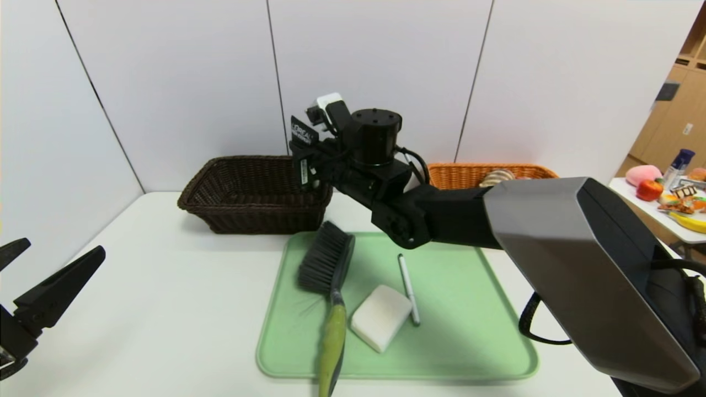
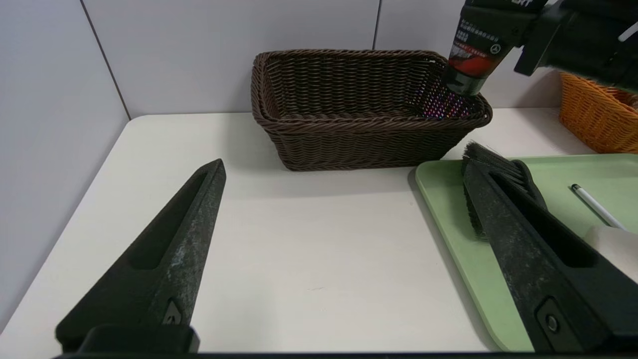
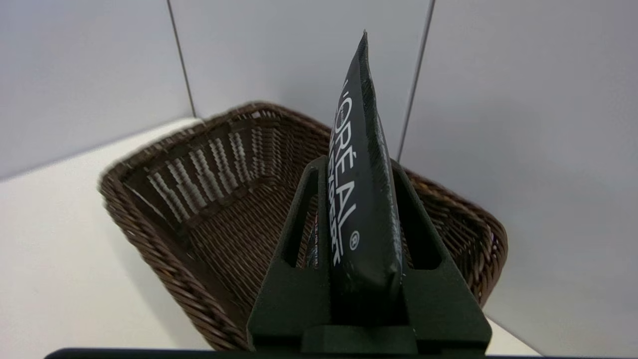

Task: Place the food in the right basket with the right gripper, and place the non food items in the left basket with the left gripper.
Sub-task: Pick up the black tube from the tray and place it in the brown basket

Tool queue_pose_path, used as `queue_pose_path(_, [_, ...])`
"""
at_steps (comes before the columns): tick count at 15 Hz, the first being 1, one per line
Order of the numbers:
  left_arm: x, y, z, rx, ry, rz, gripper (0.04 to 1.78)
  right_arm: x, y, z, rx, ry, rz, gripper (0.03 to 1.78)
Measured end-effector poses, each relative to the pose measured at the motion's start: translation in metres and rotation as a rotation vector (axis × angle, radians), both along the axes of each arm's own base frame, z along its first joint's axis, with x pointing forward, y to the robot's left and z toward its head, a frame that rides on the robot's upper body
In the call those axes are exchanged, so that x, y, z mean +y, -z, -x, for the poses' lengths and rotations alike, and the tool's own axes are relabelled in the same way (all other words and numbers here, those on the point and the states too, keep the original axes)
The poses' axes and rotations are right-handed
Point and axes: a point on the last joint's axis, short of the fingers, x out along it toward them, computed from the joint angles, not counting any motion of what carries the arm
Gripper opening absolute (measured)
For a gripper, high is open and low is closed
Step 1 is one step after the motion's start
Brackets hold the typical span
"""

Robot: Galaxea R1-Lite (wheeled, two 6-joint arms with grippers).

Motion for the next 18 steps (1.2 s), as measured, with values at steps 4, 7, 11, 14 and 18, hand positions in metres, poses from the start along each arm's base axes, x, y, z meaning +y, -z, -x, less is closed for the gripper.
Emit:
queue_pose_path(4, [0.0,0.002,0.001,0.006,0.0,-0.002,1.69,-0.004,0.012,-0.009,0.001,0.025,0.032,0.31])
queue_pose_path(7, [0.0,0.002,0.001,0.008,0.0,-0.002,1.69,-0.004,0.013,-0.011,-0.002,0.024,0.021,0.31])
queue_pose_path(11, [0.0,0.002,0.001,0.009,0.0,-0.001,1.69,-0.004,0.016,-0.013,-0.025,0.024,0.001,0.31])
queue_pose_path(14, [0.0,0.002,0.001,0.006,0.001,-0.002,1.69,-0.007,0.013,-0.014,-0.026,0.035,-0.001,0.31])
queue_pose_path(18, [0.0,0.001,0.001,0.003,0.001,-0.001,1.69,-0.006,0.008,-0.012,-0.039,0.035,-0.013,0.79])
